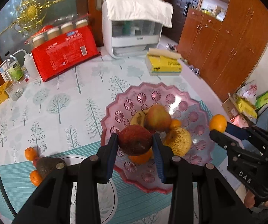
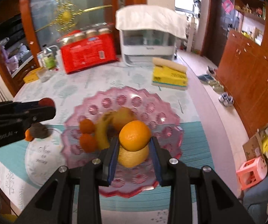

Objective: Organize fruits
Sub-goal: 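Carry the red apple with the left tool while the right tool carries the orange into the bowl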

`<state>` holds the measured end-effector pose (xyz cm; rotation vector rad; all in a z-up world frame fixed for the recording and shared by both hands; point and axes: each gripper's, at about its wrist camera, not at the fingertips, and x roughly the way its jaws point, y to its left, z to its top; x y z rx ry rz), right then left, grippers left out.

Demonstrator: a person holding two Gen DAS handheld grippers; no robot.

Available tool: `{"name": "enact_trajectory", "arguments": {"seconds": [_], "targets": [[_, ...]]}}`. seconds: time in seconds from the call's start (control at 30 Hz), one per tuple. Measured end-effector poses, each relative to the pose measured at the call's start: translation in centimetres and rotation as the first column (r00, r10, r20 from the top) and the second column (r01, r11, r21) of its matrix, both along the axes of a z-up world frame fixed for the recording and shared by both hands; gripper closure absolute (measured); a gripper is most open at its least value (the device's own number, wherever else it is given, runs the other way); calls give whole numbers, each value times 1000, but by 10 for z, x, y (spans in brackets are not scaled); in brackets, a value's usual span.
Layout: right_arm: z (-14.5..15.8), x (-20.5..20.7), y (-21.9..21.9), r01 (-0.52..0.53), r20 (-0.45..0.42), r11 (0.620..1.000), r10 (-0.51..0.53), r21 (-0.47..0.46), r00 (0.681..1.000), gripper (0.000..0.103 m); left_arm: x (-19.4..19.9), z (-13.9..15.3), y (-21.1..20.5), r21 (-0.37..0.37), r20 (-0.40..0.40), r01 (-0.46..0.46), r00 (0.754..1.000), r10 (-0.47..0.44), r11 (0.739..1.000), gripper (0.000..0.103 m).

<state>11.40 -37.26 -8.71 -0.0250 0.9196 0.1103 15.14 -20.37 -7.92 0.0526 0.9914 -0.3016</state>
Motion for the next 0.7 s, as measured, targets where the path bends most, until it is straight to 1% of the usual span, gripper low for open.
{"name": "enact_trajectory", "arguments": {"seconds": [0.1, 0.23, 0.5, 0.63, 0.7], "targets": [[-16, 13, -11, 25, -43, 1000, -25, 7, 999, 69, 15, -15, -9, 28, -32, 0, 999, 1, 1000, 68], [-40, 32, -19, 36, -106, 999, -32, 37, 994, 69, 28, -36, -18, 42, -81, 1, 997, 3, 999, 68], [-65, 51, -21, 54, -146, 998, -50, 26, 988, 69, 43, -66, -39, 71, -146, 30, 989, -20, 997, 68], [-74, 55, -22, 60, -174, 997, -53, 39, 983, 69, 46, -74, -44, 73, -167, 37, 986, -24, 997, 67], [-74, 55, -24, 68, -172, 996, -58, 52, 983, 69, 46, -75, -45, 76, -175, 38, 984, -24, 996, 66]]}}
